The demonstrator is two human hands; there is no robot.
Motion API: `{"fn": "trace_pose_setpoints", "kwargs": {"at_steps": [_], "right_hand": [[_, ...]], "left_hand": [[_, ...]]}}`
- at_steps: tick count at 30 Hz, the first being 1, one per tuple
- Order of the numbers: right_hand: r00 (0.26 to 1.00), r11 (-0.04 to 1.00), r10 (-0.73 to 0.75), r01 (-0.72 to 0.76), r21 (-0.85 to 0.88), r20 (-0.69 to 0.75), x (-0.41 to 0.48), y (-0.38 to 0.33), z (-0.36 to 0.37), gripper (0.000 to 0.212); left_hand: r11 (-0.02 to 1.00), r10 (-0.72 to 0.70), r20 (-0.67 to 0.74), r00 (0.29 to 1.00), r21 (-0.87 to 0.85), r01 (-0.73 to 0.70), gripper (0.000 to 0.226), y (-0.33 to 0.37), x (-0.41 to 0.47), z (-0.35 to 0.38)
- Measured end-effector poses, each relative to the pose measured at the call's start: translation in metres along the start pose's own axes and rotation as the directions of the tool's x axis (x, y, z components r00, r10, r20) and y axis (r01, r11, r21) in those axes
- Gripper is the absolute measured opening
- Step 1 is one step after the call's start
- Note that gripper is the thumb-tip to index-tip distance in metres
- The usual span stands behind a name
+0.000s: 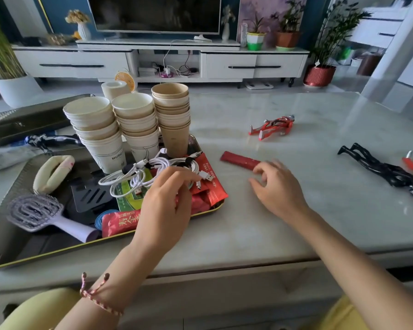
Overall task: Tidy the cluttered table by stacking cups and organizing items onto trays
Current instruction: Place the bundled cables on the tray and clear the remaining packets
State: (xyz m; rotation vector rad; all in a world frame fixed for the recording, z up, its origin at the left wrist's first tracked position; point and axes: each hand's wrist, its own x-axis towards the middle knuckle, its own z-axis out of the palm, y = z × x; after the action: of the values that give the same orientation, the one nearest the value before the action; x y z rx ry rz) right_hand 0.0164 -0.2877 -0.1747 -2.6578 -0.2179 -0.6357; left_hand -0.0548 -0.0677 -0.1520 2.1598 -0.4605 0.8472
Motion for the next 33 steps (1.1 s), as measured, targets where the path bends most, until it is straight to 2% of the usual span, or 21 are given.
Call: {"fn": "trace_pose_setpoints", "kwargs": {"at_steps": [1, 3, 5, 8, 10, 11, 12, 14, 17, 21, 22, 24, 25, 27, 28, 30, 33], "right_hand": [[0.999, 0.996, 0.026, -0.028, -0.080, -0.031, 0.001, 0.004, 0.002, 0.030], [0.992, 0.971, 0.119, -0.108, -0.215, 0.037, 0.010, 0.010, 0.007, 0.049], [0.973, 0.949, 0.187, -0.142, -0.282, 0.138, 0.015, 0.012, 0.013, 0.044], [0.985, 0.958, 0.126, -0.091, -0.271, 0.115, 0.018, 0.013, 0.018, 0.024], [0.999, 0.980, 0.045, -0.041, -0.197, 0.018, 0.021, 0.012, 0.018, 0.026], [1.000, 0.989, 0.011, -0.012, -0.144, -0.004, 0.024, 0.009, 0.018, 0.035], [0.999, 0.994, -0.029, 0.031, -0.108, 0.022, 0.028, 0.008, 0.018, 0.047], [0.980, 0.986, -0.088, 0.111, -0.124, 0.181, 0.036, 0.004, 0.023, 0.063], [0.951, 0.977, -0.035, 0.098, -0.189, 0.308, 0.045, 0.007, 0.028, 0.045], [0.967, 0.959, -0.073, 0.135, -0.248, 0.243, 0.042, 0.004, 0.028, 0.032], [0.979, 0.974, -0.058, 0.099, -0.205, 0.198, 0.039, -0.001, 0.024, 0.032], [0.998, 0.999, -0.044, 0.044, 0.016, 0.034, 0.033, -0.017, 0.012, 0.030], [0.988, 0.986, -0.115, 0.126, 0.107, -0.098, 0.027, -0.029, 0.006, 0.029], [0.904, 0.918, -0.328, 0.373, 0.135, -0.273, 0.012, -0.062, -0.007, 0.031], [0.848, 0.854, -0.455, 0.502, 0.137, -0.272, 0.003, -0.082, -0.006, 0.033], [0.755, 0.751, -0.629, 0.652, 0.106, -0.185, -0.019, -0.111, 0.000, 0.036], [0.708, 0.707, -0.706, 0.706, -0.052, 0.002, -0.039, -0.135, 0.018, 0.040]], "left_hand": [[1.000, 0.003, -0.012, 1.000, 0.005, -0.002, 0.027, 0.000, -0.001, -0.001], [1.000, 0.001, -0.050, 0.999, 0.021, 0.000, 0.027, -0.003, 0.000, -0.005], [0.999, -0.013, -0.091, 0.996, 0.031, 0.016, 0.026, -0.006, 0.001, -0.010], [0.998, -0.052, -0.137, 0.989, 0.032, 0.057, 0.026, -0.013, 0.001, -0.018], [0.995, -0.088, -0.167, 0.982, 0.024, 0.094, 0.026, -0.018, -0.001, -0.026], [0.994, -0.104, -0.177, 0.979, 0.022, 0.109, 0.026, -0.022, -0.003, -0.030], [0.992, -0.116, -0.183, 0.976, 0.020, 0.121, 0.026, -0.024, -0.005, -0.034], [0.990, -0.127, -0.189, 0.974, 0.035, 0.136, 0.026, -0.028, -0.010, -0.042], [0.988, -0.136, -0.173, 0.976, 0.054, 0.147, 0.025, -0.030, -0.014, -0.046], [0.982, -0.162, -0.173, 0.971, 0.071, 0.177, 0.026, -0.029, -0.015, -0.049], [0.980, -0.172, -0.180, 0.968, 0.072, 0.188, 0.026, -0.029, -0.014, -0.051], [0.971, -0.209, -0.206, 0.956, 0.069, 0.227, 0.028, -0.031, -0.012, -0.054], [0.965, -0.238, -0.224, 0.945, 0.059, 0.257, 0.030, -0.032, -0.011, -0.055], [0.953, -0.286, -0.261, 0.922, 0.023, 0.302, 0.033, -0.034, -0.008, -0.056], [0.947, -0.304, -0.289, 0.908, 0.016, 0.322, 0.033, -0.035, -0.009, -0.059], [0.937, -0.328, -0.337, 0.883, 0.003, 0.349, 0.030, -0.038, -0.008, -0.063], [0.937, -0.311, -0.430, 0.847, 0.012, 0.350, 0.026, -0.039, -0.006, -0.067]]}}
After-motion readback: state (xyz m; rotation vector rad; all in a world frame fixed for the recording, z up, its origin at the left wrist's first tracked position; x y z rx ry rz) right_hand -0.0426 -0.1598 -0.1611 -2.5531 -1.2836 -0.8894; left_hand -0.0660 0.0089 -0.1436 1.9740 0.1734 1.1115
